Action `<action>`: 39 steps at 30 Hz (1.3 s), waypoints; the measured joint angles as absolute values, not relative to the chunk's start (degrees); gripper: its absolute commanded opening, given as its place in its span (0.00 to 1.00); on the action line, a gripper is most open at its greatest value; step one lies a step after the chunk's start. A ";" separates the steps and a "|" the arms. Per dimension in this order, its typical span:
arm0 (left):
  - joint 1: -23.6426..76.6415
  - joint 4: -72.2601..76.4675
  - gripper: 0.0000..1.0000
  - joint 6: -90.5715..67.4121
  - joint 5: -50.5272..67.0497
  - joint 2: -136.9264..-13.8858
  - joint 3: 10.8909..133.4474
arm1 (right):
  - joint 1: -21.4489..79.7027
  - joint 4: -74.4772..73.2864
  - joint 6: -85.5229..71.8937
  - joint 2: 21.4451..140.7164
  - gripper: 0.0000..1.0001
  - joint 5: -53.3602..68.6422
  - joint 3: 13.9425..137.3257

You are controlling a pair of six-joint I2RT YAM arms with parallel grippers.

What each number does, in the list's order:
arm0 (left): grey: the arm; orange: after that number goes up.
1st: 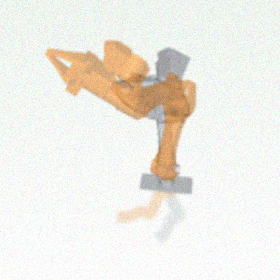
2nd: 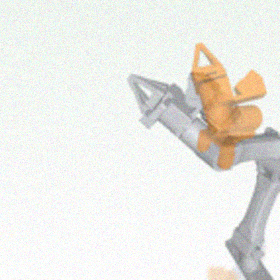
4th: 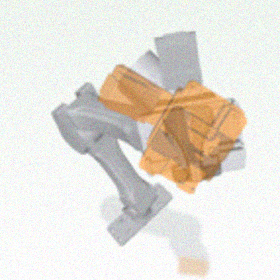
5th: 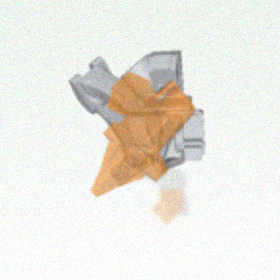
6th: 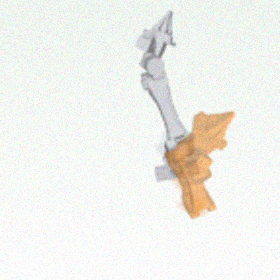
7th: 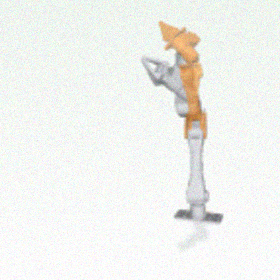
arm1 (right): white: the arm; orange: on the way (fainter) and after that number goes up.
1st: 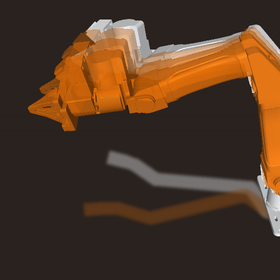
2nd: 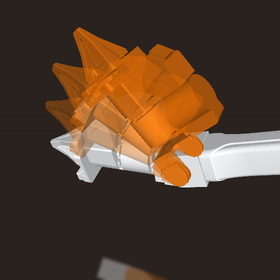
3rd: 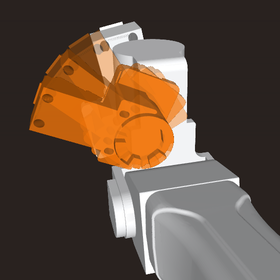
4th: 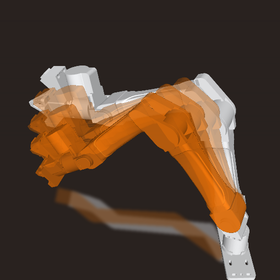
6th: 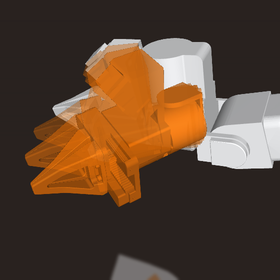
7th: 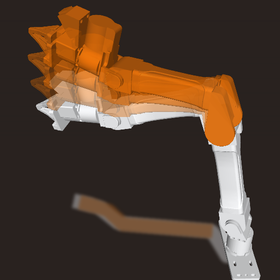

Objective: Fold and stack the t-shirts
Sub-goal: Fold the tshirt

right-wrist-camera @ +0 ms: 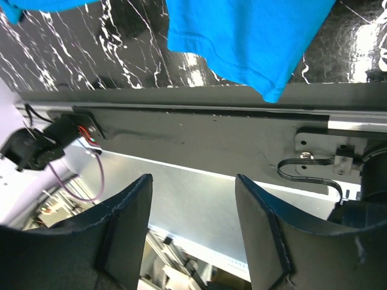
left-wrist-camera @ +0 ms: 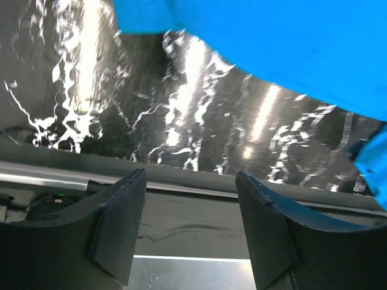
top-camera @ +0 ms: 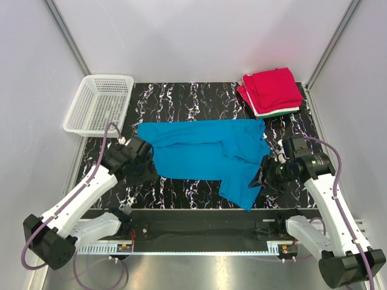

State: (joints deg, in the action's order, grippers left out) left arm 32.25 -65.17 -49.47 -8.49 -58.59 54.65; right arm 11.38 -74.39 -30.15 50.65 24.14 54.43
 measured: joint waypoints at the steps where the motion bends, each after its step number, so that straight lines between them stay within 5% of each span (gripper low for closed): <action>1: 32.25 -64.55 0.66 -49.93 -8.43 -57.84 52.75 | 11.38 -74.08 -30.76 50.54 0.64 24.12 54.41; 27: 17.21 -58.15 0.70 -46.06 -2.48 -56.71 43.68 | 11.38 -66.57 -42.17 55.86 0.64 17.02 45.08; 39: 12.75 -52.16 0.64 -40.34 -1.89 -76.09 48.05 | 11.38 -65.32 -43.20 56.75 0.63 17.15 44.25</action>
